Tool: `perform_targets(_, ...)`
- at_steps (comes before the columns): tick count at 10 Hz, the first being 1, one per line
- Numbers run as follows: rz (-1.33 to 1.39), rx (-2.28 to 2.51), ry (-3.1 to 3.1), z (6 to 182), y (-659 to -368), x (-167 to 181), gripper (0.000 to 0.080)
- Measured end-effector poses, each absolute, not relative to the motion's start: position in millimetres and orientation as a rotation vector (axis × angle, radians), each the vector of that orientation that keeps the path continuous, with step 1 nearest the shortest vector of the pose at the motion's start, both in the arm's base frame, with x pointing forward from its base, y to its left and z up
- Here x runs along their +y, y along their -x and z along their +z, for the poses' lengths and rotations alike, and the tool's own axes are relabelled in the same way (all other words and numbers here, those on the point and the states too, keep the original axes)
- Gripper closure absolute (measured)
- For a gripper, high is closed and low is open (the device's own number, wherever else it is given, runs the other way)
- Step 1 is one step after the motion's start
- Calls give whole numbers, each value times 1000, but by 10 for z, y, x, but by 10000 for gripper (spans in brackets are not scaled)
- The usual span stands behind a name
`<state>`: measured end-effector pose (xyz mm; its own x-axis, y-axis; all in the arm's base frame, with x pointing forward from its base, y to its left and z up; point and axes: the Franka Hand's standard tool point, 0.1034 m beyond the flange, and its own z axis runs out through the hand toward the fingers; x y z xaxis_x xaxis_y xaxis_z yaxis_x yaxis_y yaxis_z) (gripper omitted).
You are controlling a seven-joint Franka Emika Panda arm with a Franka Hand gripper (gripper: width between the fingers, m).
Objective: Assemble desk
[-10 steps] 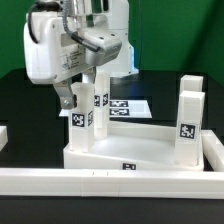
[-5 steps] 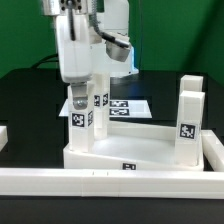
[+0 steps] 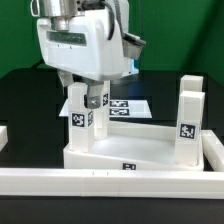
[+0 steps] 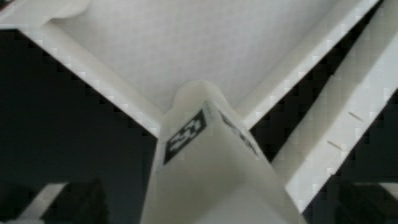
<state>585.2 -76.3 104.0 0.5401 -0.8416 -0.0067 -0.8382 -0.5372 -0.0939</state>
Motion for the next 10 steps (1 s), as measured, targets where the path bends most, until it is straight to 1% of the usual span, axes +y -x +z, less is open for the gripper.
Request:
perform_targets(7, -105, 670, 3034, 1037, -5873, -736, 151)
perform_targets(10, -106, 530, 3071, 1035, -5869, -739, 151)
